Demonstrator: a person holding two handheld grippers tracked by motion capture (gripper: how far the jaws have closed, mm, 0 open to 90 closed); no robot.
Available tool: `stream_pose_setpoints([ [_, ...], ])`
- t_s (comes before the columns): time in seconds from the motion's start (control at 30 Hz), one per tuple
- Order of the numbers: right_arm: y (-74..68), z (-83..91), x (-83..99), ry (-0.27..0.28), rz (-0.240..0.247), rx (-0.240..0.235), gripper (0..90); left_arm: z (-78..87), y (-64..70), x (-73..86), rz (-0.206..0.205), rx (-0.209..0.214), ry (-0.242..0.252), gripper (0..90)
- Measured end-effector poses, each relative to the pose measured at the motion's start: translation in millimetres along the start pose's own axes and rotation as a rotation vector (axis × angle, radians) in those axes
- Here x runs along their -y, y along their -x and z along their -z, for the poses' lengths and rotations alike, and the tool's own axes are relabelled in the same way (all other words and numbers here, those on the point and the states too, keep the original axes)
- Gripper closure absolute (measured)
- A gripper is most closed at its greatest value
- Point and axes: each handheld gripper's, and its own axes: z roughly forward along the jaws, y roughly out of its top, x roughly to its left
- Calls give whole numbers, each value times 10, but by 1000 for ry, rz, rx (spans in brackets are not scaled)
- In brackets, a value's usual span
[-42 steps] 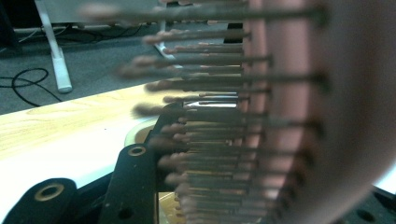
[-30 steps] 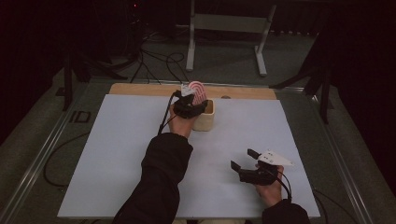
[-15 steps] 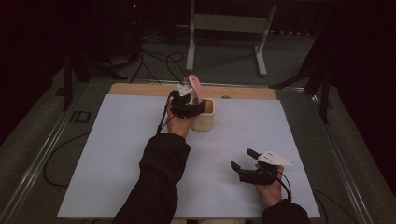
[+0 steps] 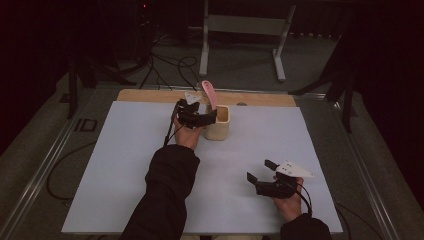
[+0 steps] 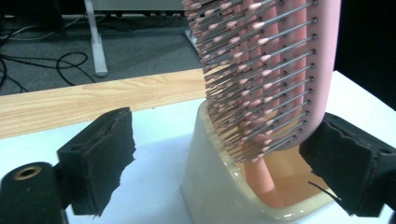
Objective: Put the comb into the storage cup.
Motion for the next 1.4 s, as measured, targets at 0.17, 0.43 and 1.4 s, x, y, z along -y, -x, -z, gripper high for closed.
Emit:
stream_pose_setpoints([
  [0.17,-1,1,0,0,0,1,117,20,-20,9,-4,8,-9,61],
  [0.43,-2,-1,2,-1,2,1,117,155,-61,72,-11,8,-7,23],
  [1.4,-32,-20,9,-5,7,0,116,860,-516,511,-44,-16,-46,0],
])
